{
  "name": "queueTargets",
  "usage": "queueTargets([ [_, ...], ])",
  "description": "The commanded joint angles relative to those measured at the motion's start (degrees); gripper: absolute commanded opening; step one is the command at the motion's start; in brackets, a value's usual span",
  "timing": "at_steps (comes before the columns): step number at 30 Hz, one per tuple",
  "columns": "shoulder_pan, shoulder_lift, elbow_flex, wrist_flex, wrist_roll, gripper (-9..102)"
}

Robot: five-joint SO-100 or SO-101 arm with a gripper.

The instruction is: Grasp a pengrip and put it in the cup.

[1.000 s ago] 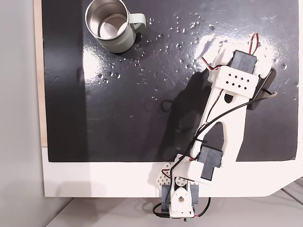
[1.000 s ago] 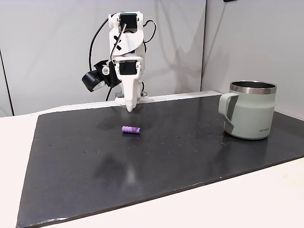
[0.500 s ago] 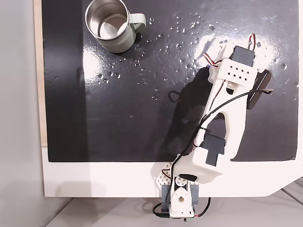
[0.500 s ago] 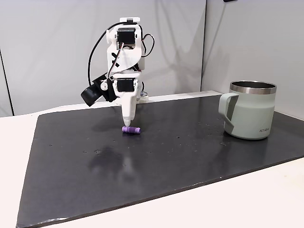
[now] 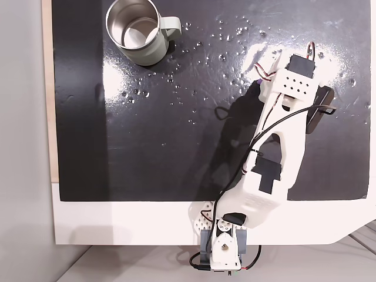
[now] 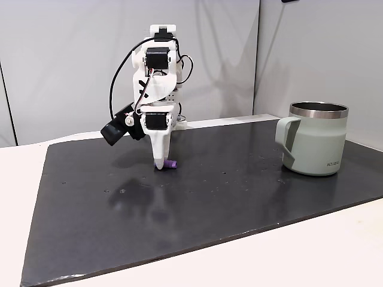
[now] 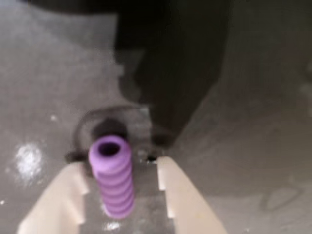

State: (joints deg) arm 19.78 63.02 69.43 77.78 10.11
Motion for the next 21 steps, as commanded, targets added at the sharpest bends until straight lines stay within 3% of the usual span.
queueTargets([
  [1,0.6,0.2,-2.9,-0.7,-0.2,6],
  [4,0.7,0.0,-2.8,-0.9,-0.2,0],
  [12,-0.2,3.3,-2.9,0.6,0.4,0],
  [21,-5.5,13.9,-8.0,8.8,3.3,0],
])
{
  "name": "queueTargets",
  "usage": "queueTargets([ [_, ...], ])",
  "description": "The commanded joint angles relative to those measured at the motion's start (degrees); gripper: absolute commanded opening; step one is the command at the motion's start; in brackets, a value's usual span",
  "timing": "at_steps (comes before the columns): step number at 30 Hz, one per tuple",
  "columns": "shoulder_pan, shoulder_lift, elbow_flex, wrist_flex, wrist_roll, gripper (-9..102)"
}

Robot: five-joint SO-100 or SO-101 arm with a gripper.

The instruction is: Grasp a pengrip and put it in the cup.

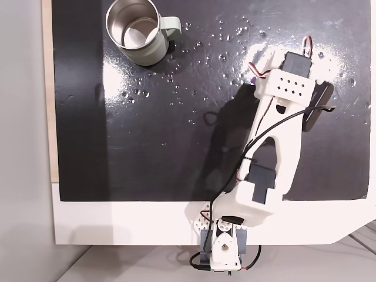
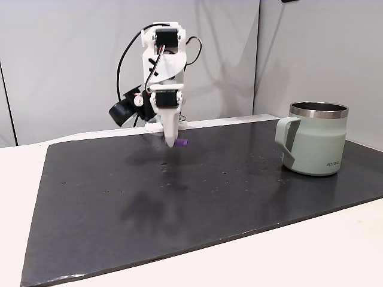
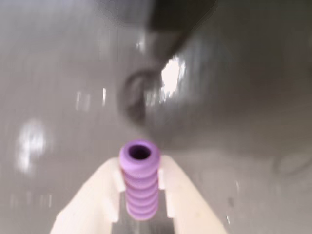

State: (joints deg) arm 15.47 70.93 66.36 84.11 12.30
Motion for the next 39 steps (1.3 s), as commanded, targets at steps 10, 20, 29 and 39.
queueTargets([
  [10,-6.8,6.6,-24.4,12.4,2.5,0],
  [20,-17.0,6.9,-31.6,7.8,-0.7,0],
  [29,-29.0,2.5,-38.8,3.3,-4.9,0],
  [39,-33.2,-8.0,-48.3,-1.6,-5.4,0],
])
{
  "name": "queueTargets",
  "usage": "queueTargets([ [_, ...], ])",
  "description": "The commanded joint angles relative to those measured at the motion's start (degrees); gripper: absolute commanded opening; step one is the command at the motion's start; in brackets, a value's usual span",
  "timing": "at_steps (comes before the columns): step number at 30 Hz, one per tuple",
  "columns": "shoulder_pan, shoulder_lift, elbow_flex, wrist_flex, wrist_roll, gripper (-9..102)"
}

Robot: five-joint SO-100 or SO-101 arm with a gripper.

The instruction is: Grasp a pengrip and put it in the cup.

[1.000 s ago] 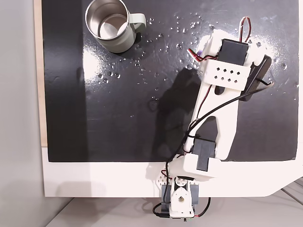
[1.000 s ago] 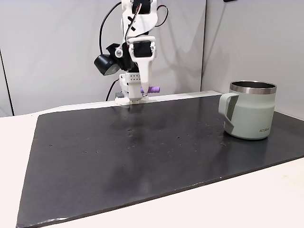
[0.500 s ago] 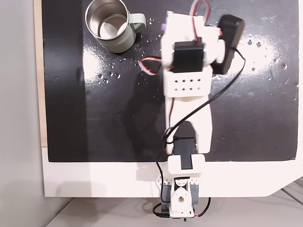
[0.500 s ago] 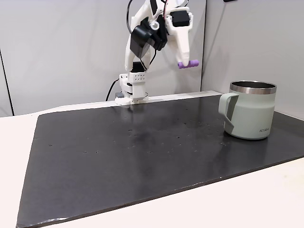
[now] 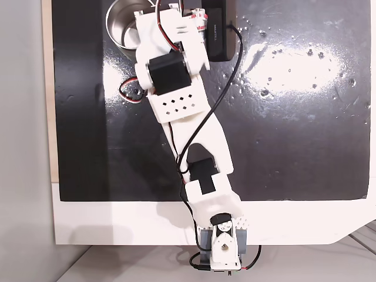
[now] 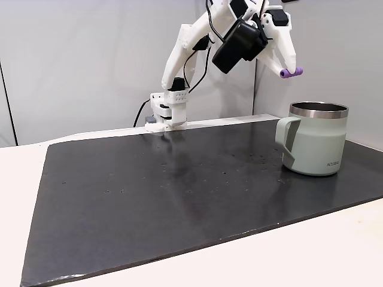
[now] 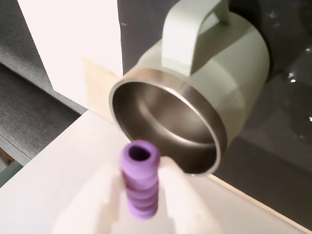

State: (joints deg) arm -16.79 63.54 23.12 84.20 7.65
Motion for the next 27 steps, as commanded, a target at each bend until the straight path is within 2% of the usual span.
queueTargets([
  [1,-1.1,-1.8,-6.2,-2.1,-0.7,0],
  [8,-3.4,-9.0,-13.5,-5.8,-1.3,0],
  [17,-6.1,-13.4,-17.6,-6.7,-2.1,0],
  [23,-6.3,-13.5,-17.6,-4.7,-1.8,18],
  [27,-6.3,-12.8,-17.7,-4.4,-1.6,19],
])
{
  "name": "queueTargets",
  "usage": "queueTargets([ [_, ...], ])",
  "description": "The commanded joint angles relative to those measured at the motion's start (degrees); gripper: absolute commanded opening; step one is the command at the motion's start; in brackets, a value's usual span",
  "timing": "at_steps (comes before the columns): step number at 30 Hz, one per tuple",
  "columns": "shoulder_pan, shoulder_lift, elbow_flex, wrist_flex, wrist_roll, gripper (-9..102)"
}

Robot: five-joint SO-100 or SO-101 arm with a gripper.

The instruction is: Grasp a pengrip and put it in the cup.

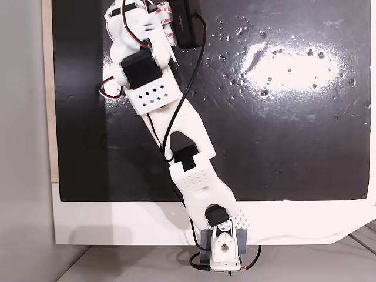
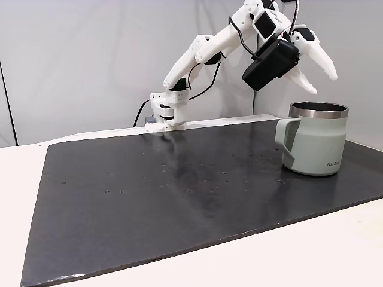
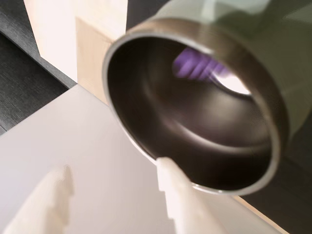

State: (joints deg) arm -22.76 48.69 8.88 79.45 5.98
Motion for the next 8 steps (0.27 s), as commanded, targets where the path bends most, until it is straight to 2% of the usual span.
queueTargets([
  [1,-0.4,2.1,-3.4,0.5,0.1,19],
  [8,-0.4,2.5,-3.3,0.9,0.0,19],
])
